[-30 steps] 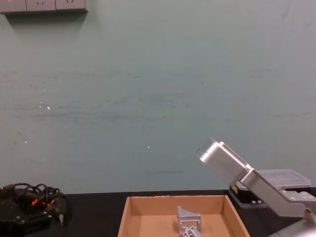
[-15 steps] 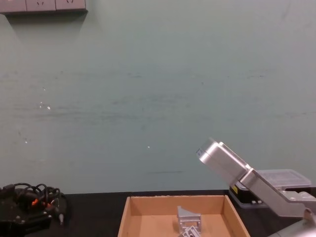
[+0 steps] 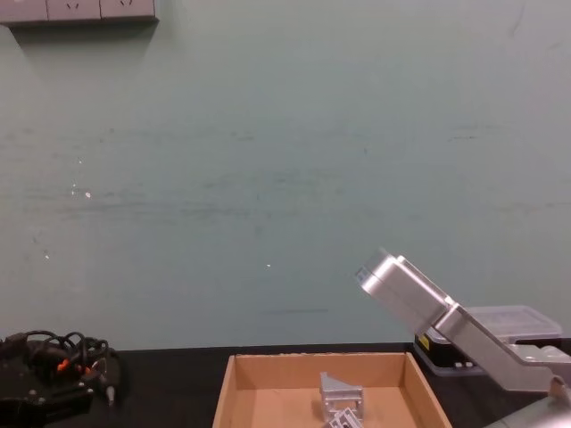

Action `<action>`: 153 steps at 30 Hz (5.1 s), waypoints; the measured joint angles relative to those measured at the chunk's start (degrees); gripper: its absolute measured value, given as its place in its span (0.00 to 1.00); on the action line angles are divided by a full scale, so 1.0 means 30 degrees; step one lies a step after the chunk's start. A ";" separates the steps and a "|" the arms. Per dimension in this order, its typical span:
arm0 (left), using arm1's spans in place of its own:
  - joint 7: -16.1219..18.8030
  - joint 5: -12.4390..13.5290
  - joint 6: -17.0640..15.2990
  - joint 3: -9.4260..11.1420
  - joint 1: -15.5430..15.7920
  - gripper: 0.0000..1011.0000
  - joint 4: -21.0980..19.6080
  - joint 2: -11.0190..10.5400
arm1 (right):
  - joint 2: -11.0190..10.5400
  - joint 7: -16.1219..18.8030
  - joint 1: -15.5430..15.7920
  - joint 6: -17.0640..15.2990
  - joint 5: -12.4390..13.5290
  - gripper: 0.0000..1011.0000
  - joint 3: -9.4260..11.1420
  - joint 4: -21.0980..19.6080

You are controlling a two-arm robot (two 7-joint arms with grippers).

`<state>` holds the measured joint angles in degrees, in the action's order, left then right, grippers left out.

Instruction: Use one hand to pick up the angle iron from the table and place it into the box.

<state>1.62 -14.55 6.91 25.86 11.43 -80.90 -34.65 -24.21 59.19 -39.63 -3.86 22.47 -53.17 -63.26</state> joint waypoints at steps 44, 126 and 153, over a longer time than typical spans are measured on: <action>0.0000 0.0001 -0.0001 0.0001 0.0000 0.99 0.0000 0.0000 | -0.0384 0.0128 0.0222 0.0589 0.0439 0.44 0.0448 -0.0951; 0.0000 0.0001 -0.0001 0.0001 0.0000 0.99 0.0000 0.0000 | 0.4928 -0.5953 -0.2846 -0.3478 0.0337 0.48 0.4642 0.7046; 0.0000 0.0001 -0.0001 0.0001 0.0000 0.99 0.0000 0.0000 | 0.4770 -0.5800 -0.2557 -0.3210 0.0430 0.99 0.4773 0.6549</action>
<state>1.62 -14.55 6.91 25.86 11.43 -80.90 -34.65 -9.90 41.79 -47.30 -13.49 23.76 -38.85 -43.61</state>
